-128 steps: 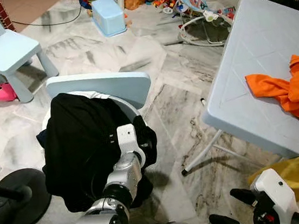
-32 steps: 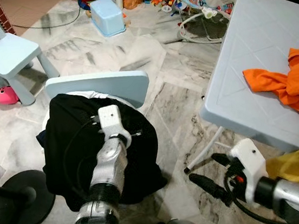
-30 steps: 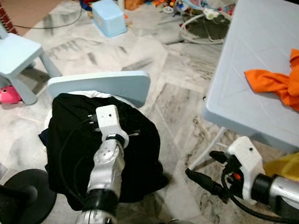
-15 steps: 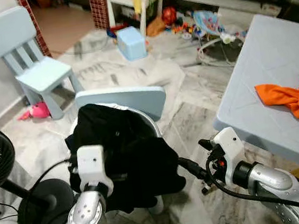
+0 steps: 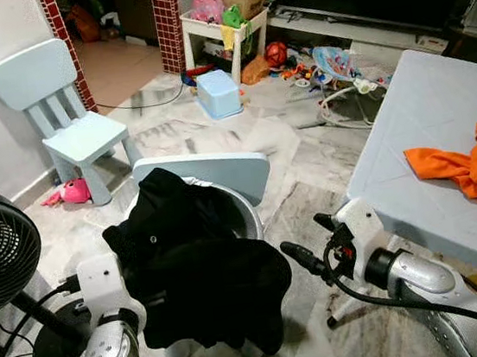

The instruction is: Hang hanger

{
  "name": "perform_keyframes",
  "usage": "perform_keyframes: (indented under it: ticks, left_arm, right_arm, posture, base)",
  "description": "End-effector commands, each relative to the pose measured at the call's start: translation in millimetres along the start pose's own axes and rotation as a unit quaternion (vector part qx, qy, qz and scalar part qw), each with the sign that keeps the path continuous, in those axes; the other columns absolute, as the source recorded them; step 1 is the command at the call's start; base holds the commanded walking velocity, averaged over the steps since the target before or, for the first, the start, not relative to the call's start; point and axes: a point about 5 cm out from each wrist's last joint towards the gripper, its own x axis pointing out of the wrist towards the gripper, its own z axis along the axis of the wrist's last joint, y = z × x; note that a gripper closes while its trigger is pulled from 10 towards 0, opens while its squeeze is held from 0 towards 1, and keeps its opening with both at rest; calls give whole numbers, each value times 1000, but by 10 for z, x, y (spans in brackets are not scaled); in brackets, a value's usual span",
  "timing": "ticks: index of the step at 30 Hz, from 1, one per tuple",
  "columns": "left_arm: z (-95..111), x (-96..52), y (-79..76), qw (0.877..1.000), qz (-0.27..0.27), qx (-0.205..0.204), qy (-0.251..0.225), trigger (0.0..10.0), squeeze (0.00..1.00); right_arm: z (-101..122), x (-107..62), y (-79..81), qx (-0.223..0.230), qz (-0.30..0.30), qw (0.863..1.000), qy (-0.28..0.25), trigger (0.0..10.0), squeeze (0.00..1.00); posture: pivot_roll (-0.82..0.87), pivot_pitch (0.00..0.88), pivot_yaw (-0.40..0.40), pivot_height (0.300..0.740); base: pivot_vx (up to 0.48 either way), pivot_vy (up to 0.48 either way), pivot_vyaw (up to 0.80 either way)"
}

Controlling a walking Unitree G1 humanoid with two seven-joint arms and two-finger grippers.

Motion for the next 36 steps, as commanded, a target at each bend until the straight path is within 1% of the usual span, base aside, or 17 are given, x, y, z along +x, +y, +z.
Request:
perform_keyframes:
  ticks: [1,2,3,4,5,6,7,9,10,12,16,17,22,23,28,34,36]
  left_arm:
    - [-4,18,-15,1000,1,-9,2,1412,0]
    - [-13,30,-45,1000,-4,0,3,4196,0]
    - [-13,30,-45,1000,-4,0,3,4196,0]
    - [-52,48,-65,1000,-10,12,13,5922,0]
    - [-81,61,-82,1000,-17,16,18,9490,0]
    - [-98,71,-93,999,-21,18,22,9490,0]
    - [-144,96,-116,999,-32,23,36,10000,0]
    - [-216,134,-138,996,-44,29,66,10000,0]
    - [-216,134,-138,996,-44,29,66,10000,0]
    - [-293,210,-181,989,-89,64,104,10000,0]
    - [-273,273,-140,988,-88,74,100,10000,0]
    - [-291,334,-101,985,-94,92,109,10000,0]
    - [-315,416,-63,978,-117,121,124,10000,0]
    - [-311,422,-62,979,-116,114,125,10000,1000]
    - [-260,411,-63,987,-85,64,119,10000,1000]
    - [-196,308,-231,993,-58,5,99,10000,1000]
    - [-154,283,-211,996,-18,-25,84,10000,1000]
  right_arm:
    - [-11,-18,-54,0,-8,1000,1,10000,0]
    - [-17,-25,-55,-1,-8,1000,0,10000,0]
    - [-17,-25,-55,-1,-8,1000,0,10000,0]
    - [-20,-24,-50,-1,-9,1000,0,10000,0]
    - [-19,-20,-44,-1,-9,1000,-1,10000,0]
    - [-19,-16,-41,-1,-9,1000,-2,10000,0]
    - [-13,-5,-34,-2,-9,1000,-4,10000,0]
    - [-5,2,-31,-3,-10,1000,-6,10000,0]
    - [-5,2,-31,-3,-10,1000,-6,10000,0]
    - [13,-6,-41,-4,-15,1000,-9,10000,0]
    - [18,-24,-52,-5,-19,1000,-9,10000,0]
    - [12,-43,-56,-6,-22,1000,-9,10000,0]
    - [9,-56,-45,-6,-25,1000,-10,10000,0]
    - [11,-54,-41,-6,-26,1000,-10,10000,0]
    - [16,-49,-28,-8,-27,1000,-12,10000,0]
    - [-2,-43,-29,-9,-25,1000,-10,10000,0]
    - [5,-23,-32,-9,-24,1000,-11,10000,0]
  posture:
    - [-60,0,-74,740]
    - [-60,0,-77,740]
    - [-60,0,-77,740]
    - [-61,0,-78,740]
    - [-62,0,-78,740]
    - [-62,0,-78,740]
    - [-64,0,-77,740]
    - [-69,0,-75,740]
    - [-69,0,-75,740]
    - [-82,0,-70,740]
    - [-94,0,-67,740]
    - [-98,0,-64,740]
    - [-102,0,-58,740]
    - [-105,0,-53,740]
    - [-108,0,-48,740]
    - [-91,0,-55,740]
    - [-87,0,-57,740]
  base:
    - [0,0,0]
    - [0,0,0]
    - [0,0,0]
    - [0,0,0]
    - [0,0,0]
    - [0,0,0]
    - [0,0,0]
    - [0,0,0]
    - [0,0,0]
    - [0,0,0]
    - [0,0,0]
    - [0,0,0]
    - [0,0,0]
    - [0,0,0]
    - [0,0,0]
    - [0,0,0]
    - [0,0,0]
